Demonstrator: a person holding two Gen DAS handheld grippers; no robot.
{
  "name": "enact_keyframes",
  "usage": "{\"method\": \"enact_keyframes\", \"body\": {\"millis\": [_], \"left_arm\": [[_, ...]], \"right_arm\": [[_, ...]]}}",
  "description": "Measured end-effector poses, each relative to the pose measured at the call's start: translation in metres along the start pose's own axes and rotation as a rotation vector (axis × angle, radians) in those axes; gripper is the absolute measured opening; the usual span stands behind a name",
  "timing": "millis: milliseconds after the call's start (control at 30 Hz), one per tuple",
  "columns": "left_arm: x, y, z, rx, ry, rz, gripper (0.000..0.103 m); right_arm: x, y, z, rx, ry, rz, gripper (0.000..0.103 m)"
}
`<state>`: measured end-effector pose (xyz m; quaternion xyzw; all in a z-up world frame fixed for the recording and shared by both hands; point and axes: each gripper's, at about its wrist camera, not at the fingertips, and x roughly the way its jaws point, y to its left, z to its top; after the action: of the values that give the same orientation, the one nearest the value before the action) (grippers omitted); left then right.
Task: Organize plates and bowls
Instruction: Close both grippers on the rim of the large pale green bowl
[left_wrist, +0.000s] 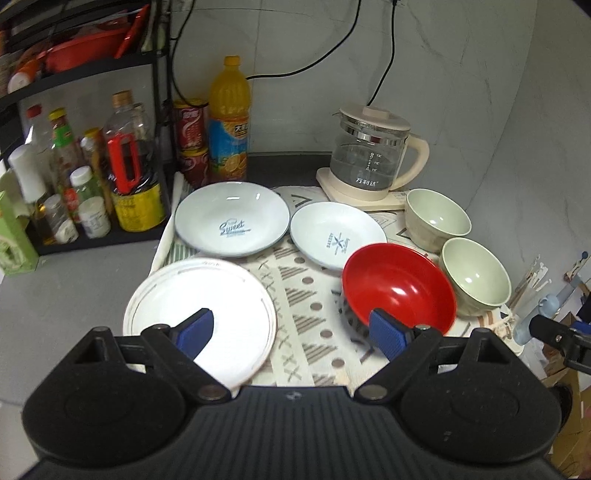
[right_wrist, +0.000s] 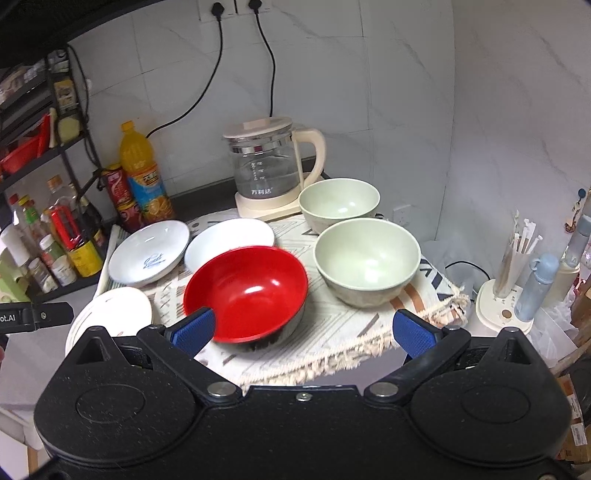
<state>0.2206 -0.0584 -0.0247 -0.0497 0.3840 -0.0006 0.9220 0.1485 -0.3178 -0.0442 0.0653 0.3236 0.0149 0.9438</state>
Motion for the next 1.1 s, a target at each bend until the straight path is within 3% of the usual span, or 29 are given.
{"method": "enact_keyframes", "body": {"millis": [133,600,933,1100], "left_arm": [[0.018,-0.002,0.015,0.01,0.004,-0.012,0.09],[0.085,-0.001,0.05,0.014,0.125,-0.029,0.09],[0.12,-0.044,0.067,0.079,0.149,-0.089,0.089],[0.139,-0.073,0.075,0.094,0.172,-0.125,0.088]], "right_arm": [[0.018,0.0,0.011,0.002,0.006,-0.025,0.103],[0.072,-0.015,0.033,0.125,0.105,-0.105,0.103],[0.101,-0.05,0.041,0.213,0.15,-0.109,0.102],[0.12,-0.072,0.047,0.248,0.186,-0.101,0.097]]}}
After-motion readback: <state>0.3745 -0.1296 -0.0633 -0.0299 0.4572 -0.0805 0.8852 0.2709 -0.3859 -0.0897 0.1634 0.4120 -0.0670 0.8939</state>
